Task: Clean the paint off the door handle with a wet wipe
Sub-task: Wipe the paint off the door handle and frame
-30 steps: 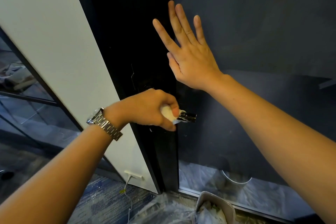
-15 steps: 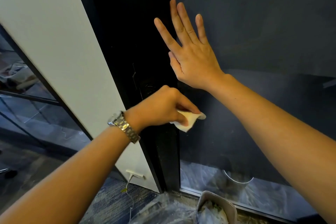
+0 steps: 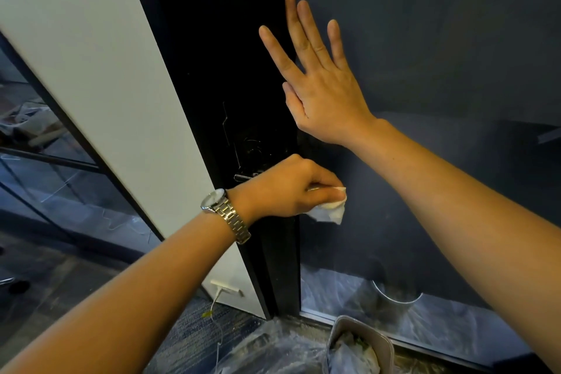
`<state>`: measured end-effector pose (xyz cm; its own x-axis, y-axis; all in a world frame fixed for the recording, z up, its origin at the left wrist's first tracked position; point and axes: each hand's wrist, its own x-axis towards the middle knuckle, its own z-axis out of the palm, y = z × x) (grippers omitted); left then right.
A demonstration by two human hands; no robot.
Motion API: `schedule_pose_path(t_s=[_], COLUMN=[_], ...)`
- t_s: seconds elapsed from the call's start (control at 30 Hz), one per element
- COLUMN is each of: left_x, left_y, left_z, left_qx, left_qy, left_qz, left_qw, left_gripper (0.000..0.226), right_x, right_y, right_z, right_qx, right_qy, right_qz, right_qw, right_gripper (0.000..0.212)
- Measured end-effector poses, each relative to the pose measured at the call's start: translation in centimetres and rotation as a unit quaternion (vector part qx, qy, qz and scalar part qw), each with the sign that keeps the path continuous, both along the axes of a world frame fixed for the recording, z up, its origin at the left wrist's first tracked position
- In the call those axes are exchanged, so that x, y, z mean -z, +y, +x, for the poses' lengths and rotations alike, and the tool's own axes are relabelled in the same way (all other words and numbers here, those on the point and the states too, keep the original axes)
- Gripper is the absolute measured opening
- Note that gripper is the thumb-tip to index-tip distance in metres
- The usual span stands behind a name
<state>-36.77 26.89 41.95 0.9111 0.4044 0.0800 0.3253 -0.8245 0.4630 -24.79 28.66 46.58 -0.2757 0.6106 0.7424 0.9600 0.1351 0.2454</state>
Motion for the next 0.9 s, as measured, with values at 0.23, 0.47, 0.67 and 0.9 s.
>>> schedule_pose_path(t_s=[0.23, 0.47, 0.67, 0.9], left_x=[-0.9, -0.5, -2.1, 0.2], left_y=[3.1, 1.2, 5.5, 6.1], left_z=[-0.8, -0.3, -7.4, -7.1], left_qx=[-0.104, -0.038, -0.054, -0.166], left_qy=[0.126, 0.065, 0.019, -0.098], left_qz=[0.007, 0.01, 0.088, 0.177], left_qw=[0.987, 0.997, 0.994, 0.965], left_gripper=[0.039, 0.033, 0.035, 0.016], right_x=[0.0, 0.1, 0.0, -0.1], right_y=[-0.1, 0.0, 0.0, 0.0], right_z=[0.0, 0.1, 0.0, -0.1], right_qx=[0.001, 0.001, 0.0, 0.004], right_qy=[-0.004, -0.004, -0.002, -0.002], right_qz=[0.003, -0.001, -0.006, -0.01], right_qw=[1.0, 1.0, 1.0, 1.0], right_gripper=[0.059, 0.058, 0.058, 0.059])
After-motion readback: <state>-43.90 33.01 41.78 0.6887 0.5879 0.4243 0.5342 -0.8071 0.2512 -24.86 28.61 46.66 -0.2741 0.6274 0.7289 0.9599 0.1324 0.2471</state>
